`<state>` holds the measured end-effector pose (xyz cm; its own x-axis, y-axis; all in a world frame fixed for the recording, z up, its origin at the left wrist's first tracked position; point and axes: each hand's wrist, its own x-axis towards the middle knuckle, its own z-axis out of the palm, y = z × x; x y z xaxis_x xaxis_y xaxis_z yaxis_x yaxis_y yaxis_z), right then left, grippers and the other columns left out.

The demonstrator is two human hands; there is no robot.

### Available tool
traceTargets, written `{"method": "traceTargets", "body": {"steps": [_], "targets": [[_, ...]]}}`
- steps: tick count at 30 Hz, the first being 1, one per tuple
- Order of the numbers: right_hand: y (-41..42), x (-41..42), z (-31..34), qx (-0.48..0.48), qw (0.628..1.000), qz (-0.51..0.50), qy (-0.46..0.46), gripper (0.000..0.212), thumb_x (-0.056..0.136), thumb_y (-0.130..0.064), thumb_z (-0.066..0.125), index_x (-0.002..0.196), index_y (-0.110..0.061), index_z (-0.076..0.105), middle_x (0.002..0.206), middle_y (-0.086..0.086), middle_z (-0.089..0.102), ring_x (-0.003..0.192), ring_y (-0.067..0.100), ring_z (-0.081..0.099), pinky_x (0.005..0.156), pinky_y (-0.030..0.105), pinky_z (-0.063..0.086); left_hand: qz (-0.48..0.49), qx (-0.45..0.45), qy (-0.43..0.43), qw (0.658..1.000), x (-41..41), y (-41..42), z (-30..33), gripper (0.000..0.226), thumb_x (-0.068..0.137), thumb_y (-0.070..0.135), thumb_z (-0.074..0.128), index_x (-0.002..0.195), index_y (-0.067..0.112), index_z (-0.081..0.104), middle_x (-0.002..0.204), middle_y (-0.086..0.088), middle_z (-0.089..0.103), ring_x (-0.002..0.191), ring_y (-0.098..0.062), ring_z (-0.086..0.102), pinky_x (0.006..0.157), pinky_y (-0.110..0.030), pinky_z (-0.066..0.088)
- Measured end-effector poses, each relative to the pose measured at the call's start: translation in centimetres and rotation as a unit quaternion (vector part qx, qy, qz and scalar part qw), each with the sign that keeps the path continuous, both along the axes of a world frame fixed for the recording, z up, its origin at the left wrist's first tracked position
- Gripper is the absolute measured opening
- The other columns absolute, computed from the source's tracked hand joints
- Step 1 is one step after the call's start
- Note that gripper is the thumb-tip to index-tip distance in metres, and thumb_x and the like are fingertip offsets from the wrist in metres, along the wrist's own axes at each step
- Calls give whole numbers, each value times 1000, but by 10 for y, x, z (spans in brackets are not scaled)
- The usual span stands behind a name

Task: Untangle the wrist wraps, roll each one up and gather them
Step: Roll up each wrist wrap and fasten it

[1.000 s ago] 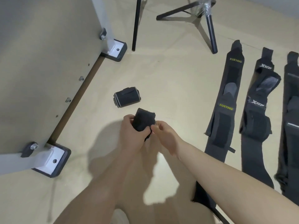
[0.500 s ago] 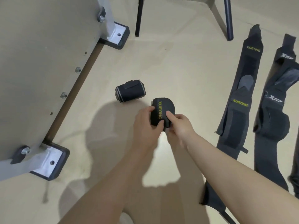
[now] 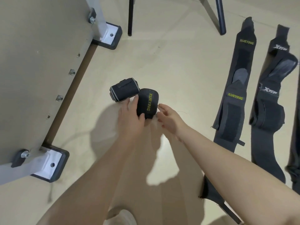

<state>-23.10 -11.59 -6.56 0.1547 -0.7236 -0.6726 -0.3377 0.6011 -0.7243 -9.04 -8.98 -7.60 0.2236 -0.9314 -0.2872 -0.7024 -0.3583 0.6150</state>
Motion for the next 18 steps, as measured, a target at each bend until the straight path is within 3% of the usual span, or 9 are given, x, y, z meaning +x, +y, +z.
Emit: {"method": "traceTargets", "body": {"steps": [2, 4, 6, 7, 9, 11, 13, 15, 18], "targets": [[3, -30, 3, -66, 993, 33, 95, 36, 96, -17, 46, 132, -13, 49, 116, -3, 59, 99, 13, 55, 85, 22, 43, -67, -34, -85, 993, -12, 4, 10, 62, 88, 15, 56, 145, 20, 33, 155, -7, 20, 140, -26, 24, 111, -39, 22], [12, -73, 8, -103, 982, 26, 155, 28, 96, -17, 46, 122, -12, 56, 117, -2, 62, 105, 15, 58, 94, 26, 43, -134, -99, -61, 984, -33, 7, 20, 51, 82, 13, 52, 133, 16, 50, 148, -15, 34, 134, -35, 36, 105, -47, 29], [26, -120, 14, -102, 971, 17, 215, 24, 97, -14, 44, 114, -12, 60, 117, 0, 63, 107, 15, 57, 94, 25, 42, -232, -139, -26, 962, -61, 9, 22, 41, 74, 17, 43, 113, 17, 59, 130, -19, 54, 115, -40, 55, 90, -50, 43], [34, -142, 16, -101, 961, 34, 254, 25, 97, -12, 42, 113, -10, 61, 119, 2, 61, 107, 14, 56, 92, 22, 40, -272, -138, -19, 952, -75, 9, 21, 37, 74, 17, 41, 105, 17, 61, 123, -18, 59, 109, -38, 59, 86, -48, 48], [43, -175, 19, -109, 935, 94, 323, 27, 97, -7, 42, 117, -7, 60, 127, 8, 52, 115, 19, 51, 94, 19, 33, -337, -73, -10, 938, -102, 6, 24, 32, 81, 10, 44, 103, 13, 68, 124, -12, 59, 115, -32, 54, 94, -41, 45], [40, -199, 21, -114, 919, 147, 348, 38, 96, -4, 42, 133, -7, 49, 146, 10, 36, 134, 26, 35, 108, 24, 25, -383, -15, -31, 923, -128, -1, 26, 32, 89, 8, 45, 115, 13, 64, 136, -5, 49, 125, -24, 44, 99, -31, 35], [33, -220, 24, -110, 922, 185, 323, 58, 91, 5, 39, 147, -10, 28, 157, 7, 18, 144, 25, 17, 115, 29, 16, -436, 25, -107, 893, -155, -9, 28, 35, 90, 10, 42, 122, 18, 57, 134, 0, 46, 122, -21, 45, 93, -29, 34], [26, -238, 24, -120, 908, 238, 324, 71, 88, 9, 39, 151, -11, 13, 158, 6, 13, 145, 24, 13, 116, 31, 15, -464, 25, -180, 867, -175, -20, 28, 34, 87, 10, 41, 117, 19, 54, 123, 0, 46, 113, -23, 48, 82, -28, 31], [25, -251, 16, -122, 873, 312, 355, 73, 88, 5, 43, 151, -14, 11, 159, 5, 13, 143, 25, 18, 115, 35, 24, -450, 25, -201, 870, -200, -26, 21, 35, 83, 6, 41, 116, 17, 46, 122, -3, 43, 111, -26, 47, 83, -31, 30]]}}
